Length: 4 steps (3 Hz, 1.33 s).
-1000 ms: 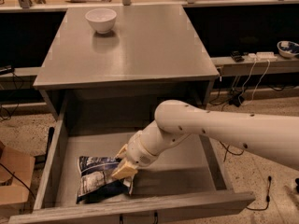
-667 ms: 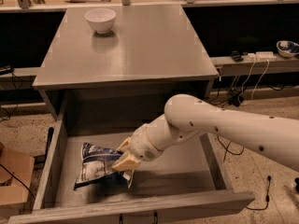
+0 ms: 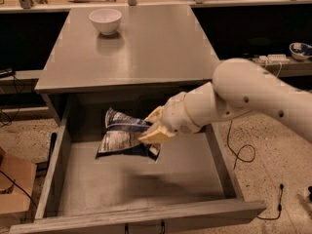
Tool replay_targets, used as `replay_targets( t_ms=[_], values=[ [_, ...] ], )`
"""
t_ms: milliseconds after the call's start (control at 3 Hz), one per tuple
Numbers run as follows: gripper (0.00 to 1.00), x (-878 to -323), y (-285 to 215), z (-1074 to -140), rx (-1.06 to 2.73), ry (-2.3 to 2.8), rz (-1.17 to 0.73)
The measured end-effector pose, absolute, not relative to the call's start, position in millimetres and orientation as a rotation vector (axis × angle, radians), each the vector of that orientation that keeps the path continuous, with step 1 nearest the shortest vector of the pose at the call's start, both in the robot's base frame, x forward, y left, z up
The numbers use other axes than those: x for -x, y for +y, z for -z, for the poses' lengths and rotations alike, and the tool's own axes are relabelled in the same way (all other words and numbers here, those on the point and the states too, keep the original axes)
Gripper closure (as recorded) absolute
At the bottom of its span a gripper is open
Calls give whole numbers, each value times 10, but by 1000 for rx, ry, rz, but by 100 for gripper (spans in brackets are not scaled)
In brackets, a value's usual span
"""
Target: Pick blue chip bag from top drawer and place on counter
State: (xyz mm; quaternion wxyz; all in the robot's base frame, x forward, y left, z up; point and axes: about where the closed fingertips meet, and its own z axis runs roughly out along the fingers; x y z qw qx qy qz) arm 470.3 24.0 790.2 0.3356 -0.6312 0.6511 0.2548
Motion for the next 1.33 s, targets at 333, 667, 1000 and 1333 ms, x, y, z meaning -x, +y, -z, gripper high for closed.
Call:
replay_targets(
  t_ms=[333, 667, 1000, 1333],
  values=[
    [100, -5074, -73, -8352, 1672, 1686, -562],
    [100, -5613, -239, -8802, 1762, 1659, -479],
    [100, -5668, -224, -8988, 1740, 1630, -457],
    [100, -5698, -144, -8970, 1753, 1617, -436]
  ],
)
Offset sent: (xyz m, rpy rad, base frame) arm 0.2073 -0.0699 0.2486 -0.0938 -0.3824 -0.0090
